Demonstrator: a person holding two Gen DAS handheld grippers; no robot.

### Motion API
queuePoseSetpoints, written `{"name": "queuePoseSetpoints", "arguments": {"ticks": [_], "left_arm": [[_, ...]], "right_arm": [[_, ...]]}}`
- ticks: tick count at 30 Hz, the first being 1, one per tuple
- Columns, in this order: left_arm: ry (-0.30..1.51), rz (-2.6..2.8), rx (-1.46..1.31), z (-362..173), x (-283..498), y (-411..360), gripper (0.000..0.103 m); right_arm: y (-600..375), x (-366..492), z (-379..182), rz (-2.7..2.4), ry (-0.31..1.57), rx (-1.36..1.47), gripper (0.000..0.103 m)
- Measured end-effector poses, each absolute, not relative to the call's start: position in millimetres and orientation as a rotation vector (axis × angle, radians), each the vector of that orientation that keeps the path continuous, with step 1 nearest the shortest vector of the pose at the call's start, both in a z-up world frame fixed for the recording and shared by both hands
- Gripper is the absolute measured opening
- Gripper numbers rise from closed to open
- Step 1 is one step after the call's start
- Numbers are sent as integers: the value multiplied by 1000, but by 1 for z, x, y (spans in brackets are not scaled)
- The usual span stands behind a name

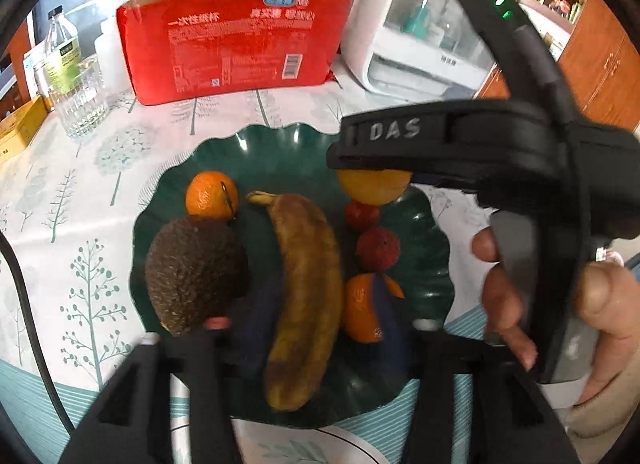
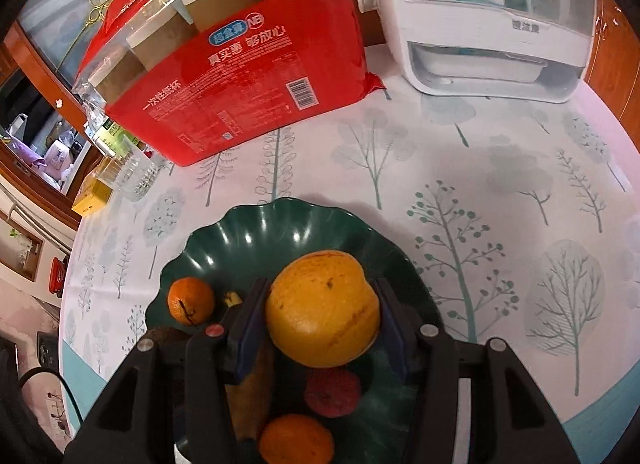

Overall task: Organize fruits
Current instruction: 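Lower the banana and grapefruit onto the green plate and open both tools, then withdraw both open tools back toward the white plate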

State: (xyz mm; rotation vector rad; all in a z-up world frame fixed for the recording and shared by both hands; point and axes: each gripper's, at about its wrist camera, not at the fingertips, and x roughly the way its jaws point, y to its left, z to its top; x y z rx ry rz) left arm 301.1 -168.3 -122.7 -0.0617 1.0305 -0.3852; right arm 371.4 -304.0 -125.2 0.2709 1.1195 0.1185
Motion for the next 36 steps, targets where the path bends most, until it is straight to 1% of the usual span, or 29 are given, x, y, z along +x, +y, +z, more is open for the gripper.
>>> {"name": "queuePoseSetpoints", "arguments": {"ticks": [1,2,4,11,17,23,36], "left_arm": [[1021,-380,-68,-119,300,-166,71],[1014,-379,-72,-117,298,-164,74],[1014,-383,-78,-113,295,-160,75],[1031,-378,-103,-108,284,-147,76],[1027,-363,-112,-101,272,-133,76],[1031,-329,-114,-94,263,-118,79],[1035,-273,-116,-73,227,-93,79]], "right_arm": [[-302,373,-126,121,1123,266,52],[-299,374,-127,123,1128,260,52],[-293,376,-130,130,1147,250,52],[-285,380,-134,156,1164,275,53],[-280,373,-136,143,1178,232,53],[-278,361,-128,136,1169,196,53],[-279,311,-99,114,1146,138,53]]}}
